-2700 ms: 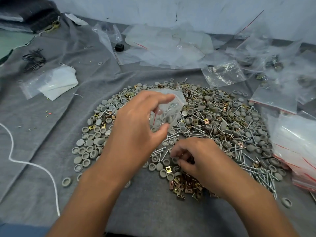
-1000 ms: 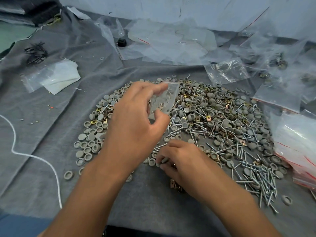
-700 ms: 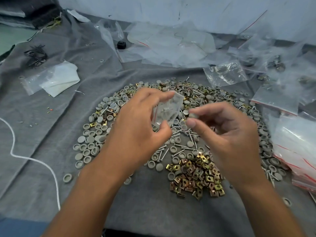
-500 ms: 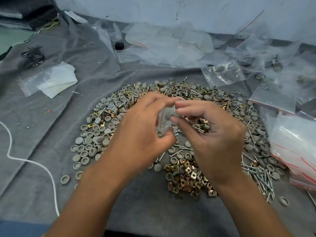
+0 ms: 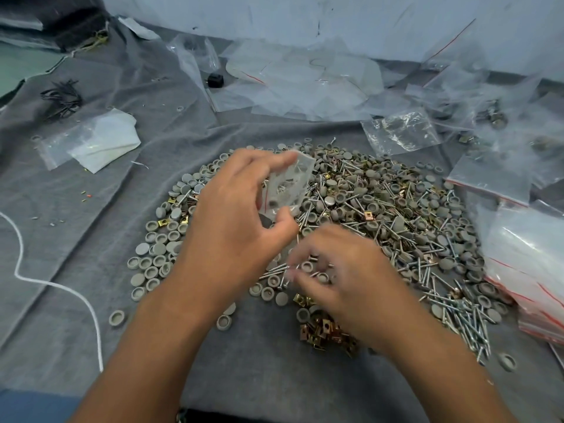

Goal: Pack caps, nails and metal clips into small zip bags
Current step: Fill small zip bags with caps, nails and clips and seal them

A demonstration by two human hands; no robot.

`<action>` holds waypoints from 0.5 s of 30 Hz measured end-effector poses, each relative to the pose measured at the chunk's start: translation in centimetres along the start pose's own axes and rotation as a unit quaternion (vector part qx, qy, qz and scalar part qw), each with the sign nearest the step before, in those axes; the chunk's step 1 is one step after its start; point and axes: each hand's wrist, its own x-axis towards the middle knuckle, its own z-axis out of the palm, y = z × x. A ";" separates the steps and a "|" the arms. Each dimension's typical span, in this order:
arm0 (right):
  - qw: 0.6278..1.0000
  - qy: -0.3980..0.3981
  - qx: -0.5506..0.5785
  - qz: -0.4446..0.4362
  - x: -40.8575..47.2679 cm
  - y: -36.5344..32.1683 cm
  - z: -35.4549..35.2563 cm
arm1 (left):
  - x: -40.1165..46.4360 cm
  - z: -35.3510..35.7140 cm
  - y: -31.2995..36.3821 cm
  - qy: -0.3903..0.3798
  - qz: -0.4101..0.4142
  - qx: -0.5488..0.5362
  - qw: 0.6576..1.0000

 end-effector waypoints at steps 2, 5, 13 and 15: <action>0.992 -0.099 -0.080 -0.021 -0.3 0.3 1.3 | 0.0 0.1 0.0 0.001 0.002 0.005 1.000; 0.984 -0.110 -0.131 -0.051 -0.3 -0.1 2.2 | -0.1 0.3 -0.1 -0.007 0.008 0.009 1.000; 0.999 -0.034 0.032 -0.026 -0.1 -0.3 0.5 | -0.1 0.1 -0.3 -0.036 0.000 0.015 0.999; 0.991 0.073 0.108 -0.031 0.1 -0.2 -1.3 | -0.2 0.1 -0.3 -0.051 0.002 0.015 0.999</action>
